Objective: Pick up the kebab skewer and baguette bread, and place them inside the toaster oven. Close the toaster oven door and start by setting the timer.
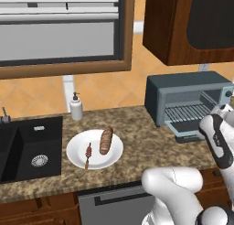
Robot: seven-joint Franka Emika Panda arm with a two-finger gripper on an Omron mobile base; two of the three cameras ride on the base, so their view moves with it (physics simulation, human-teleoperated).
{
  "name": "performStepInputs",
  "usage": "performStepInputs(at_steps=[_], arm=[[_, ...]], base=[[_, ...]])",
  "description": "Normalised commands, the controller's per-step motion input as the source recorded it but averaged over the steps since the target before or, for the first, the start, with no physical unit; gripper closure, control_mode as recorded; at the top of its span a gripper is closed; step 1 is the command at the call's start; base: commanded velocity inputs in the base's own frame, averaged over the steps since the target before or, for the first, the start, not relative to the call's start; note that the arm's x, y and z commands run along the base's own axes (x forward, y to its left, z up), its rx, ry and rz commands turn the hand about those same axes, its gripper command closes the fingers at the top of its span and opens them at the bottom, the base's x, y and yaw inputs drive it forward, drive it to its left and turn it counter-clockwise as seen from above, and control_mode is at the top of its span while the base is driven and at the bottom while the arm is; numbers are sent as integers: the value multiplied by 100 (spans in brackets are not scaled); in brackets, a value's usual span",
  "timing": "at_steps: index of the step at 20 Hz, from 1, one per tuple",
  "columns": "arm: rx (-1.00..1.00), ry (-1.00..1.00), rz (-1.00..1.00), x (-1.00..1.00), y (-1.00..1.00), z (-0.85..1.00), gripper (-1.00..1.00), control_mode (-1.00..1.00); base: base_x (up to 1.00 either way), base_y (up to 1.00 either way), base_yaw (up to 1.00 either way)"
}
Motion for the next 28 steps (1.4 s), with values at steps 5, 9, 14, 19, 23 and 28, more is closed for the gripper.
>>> performStepInputs(at_steps=[5, 9, 14, 19, 23, 28], arm=[[7, 40, -5, -43, 73, 62, -100, -100], [13, 33, -12, -49, 96, 13, -100, -100], [22, 20, -10, -11, 100, -12, -100, -100], [6, 17, -16, 1, 100, -11, -100, -100], [4, 18, -20, 0, 100, -3, -100, -100], [6, 18, -23, 0, 100, -13, -100, -100]], base=[[0, 0, 0], [0, 0, 0], [0, 0, 0], [0, 0, 0], [0, 0, 0], [0, 0, 0]])
